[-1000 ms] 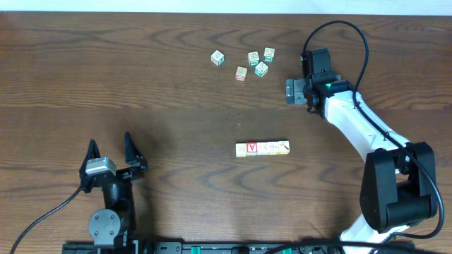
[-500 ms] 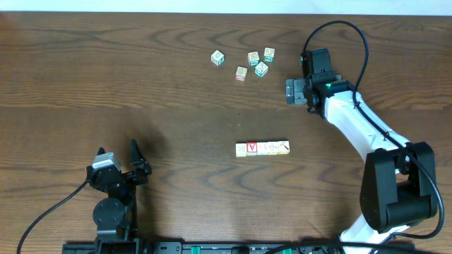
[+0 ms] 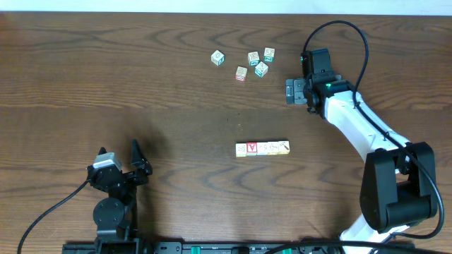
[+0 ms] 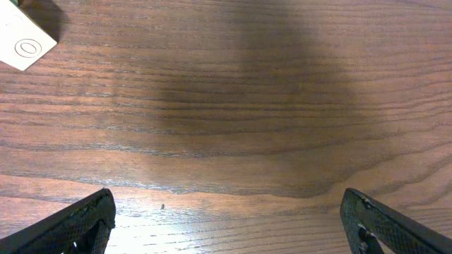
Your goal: Lift 5 blocks
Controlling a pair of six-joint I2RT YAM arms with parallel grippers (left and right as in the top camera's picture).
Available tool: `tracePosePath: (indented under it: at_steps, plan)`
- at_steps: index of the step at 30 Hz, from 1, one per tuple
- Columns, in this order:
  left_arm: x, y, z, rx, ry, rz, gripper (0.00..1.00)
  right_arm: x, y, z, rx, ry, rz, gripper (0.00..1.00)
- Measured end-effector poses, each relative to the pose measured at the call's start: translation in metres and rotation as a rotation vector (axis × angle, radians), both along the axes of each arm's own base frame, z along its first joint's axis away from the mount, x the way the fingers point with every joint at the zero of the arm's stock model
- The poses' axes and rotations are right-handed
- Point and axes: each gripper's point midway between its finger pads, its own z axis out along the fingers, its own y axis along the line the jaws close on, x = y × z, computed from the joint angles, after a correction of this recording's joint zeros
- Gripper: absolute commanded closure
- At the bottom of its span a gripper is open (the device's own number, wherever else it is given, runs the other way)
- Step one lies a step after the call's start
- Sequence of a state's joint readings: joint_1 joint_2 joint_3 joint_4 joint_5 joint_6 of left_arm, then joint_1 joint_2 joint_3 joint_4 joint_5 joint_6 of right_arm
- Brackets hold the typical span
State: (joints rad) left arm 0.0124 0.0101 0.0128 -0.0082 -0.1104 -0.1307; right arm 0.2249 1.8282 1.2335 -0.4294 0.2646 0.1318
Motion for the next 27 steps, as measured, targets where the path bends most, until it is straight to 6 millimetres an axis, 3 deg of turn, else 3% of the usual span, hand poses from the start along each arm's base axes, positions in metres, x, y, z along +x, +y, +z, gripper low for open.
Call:
tracePosePath:
  at_steps: [27]
  plan:
    - [-0.0007, 0.0042, 0.0011, 0.01, -0.003, 0.024, 0.2, 0.0, 0.0001, 0.0, 0.0, 0.0, 0.0, 0.01]
